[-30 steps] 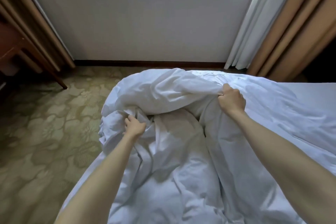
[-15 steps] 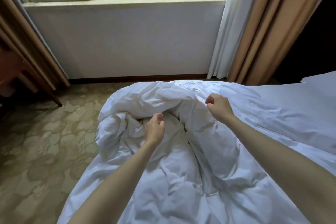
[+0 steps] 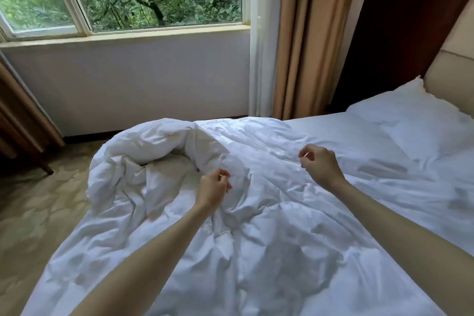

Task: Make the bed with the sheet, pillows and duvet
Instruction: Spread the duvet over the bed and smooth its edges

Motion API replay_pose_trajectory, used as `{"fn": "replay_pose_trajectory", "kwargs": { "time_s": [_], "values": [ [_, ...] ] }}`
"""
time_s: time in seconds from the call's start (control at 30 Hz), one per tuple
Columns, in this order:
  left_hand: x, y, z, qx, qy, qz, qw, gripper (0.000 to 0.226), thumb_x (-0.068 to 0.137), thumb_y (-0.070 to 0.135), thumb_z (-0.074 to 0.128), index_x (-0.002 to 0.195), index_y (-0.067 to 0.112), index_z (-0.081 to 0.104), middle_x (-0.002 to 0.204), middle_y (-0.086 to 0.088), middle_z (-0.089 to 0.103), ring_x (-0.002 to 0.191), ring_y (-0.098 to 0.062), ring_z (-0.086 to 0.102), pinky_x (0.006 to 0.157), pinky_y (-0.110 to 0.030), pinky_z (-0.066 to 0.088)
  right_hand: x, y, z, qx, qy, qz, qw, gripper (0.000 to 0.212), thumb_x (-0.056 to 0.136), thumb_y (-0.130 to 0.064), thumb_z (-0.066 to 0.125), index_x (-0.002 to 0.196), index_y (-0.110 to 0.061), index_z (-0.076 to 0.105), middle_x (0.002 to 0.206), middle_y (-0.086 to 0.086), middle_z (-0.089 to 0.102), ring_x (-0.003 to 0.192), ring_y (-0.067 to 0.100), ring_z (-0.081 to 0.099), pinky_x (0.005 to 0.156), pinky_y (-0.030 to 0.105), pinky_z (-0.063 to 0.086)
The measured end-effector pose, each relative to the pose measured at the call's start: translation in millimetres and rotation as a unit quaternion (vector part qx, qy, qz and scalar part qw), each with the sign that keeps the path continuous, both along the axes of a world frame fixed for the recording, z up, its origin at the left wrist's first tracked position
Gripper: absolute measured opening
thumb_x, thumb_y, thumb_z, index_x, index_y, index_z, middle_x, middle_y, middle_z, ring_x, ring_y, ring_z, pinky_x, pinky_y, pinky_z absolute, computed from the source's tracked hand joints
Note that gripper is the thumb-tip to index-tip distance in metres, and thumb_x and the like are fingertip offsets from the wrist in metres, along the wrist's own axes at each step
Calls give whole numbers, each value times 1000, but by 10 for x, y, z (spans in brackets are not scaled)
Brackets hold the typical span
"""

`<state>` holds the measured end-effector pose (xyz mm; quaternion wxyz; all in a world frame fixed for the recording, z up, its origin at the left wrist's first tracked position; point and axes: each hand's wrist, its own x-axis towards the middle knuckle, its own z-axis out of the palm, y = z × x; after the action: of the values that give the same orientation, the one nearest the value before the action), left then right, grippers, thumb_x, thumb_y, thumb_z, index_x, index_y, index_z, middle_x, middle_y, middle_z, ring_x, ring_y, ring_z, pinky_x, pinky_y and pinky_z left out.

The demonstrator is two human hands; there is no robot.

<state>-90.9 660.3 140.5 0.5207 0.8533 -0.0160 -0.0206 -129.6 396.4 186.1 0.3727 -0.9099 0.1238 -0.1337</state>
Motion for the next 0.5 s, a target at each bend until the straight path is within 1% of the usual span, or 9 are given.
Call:
{"fn": "replay_pose_trajectory", "kwargs": {
  "time_s": [0.1,0.17,0.23,0.3,0.4,0.47,0.5],
  "values": [
    [-501,-713,-62,-14,17,-6,1000,23,90,-2,43,86,9,63,59,-1,63,42,-1,53,54,-19,47,-527,-697,5,-7,-3,0,1000,16,84,-5,53,80,-17,63,71,9,66,74,27,60,67,33,47],
    [-791,-1204,-85,-22,30,-6,999,23,90,-2,43,86,8,63,58,-2,62,43,-4,54,53,-20,47,-867,-1147,-6,-7,-2,-9,1000,14,85,-6,54,83,-14,65,74,10,67,75,28,62,71,36,50],
    [-1036,-1637,-72,-25,42,-14,999,23,90,-3,43,87,5,64,58,-4,62,47,-11,55,56,-25,48,-1186,-1534,-32,8,-4,-28,1000,12,84,-6,56,83,-13,65,76,9,67,76,27,63,72,36,51],
    [-1230,-2029,-14,-18,40,-38,998,23,90,-2,43,88,4,65,59,-3,63,50,-14,57,59,-28,49,-1467,-1873,-43,26,-3,-44,999,12,84,-4,57,83,-11,67,74,7,66,77,26,62,68,32,47],
    [-1394,-2514,143,11,18,-84,996,23,91,2,44,87,11,65,61,0,65,51,-11,59,58,-23,49,-1773,-2249,-34,46,-9,-61,997,11,87,-4,57,88,-7,68,77,4,63,77,22,57,63,26,38],
    [-1444,-2756,220,15,8,-109,994,24,91,3,44,86,13,64,63,0,65,54,-12,59,58,-21,49,-1899,-2433,-50,53,-8,-75,996,11,87,-5,58,89,-8,69,78,4,63,76,20,56,63,24,37],
    [-1458,-2858,249,18,4,-120,993,23,92,3,43,87,12,64,64,-1,65,55,-12,59,58,-21,49,-1935,-2516,-50,56,-11,-83,995,11,87,-5,58,89,-8,69,77,3,63,74,19,55,61,23,38]
  ]
}}
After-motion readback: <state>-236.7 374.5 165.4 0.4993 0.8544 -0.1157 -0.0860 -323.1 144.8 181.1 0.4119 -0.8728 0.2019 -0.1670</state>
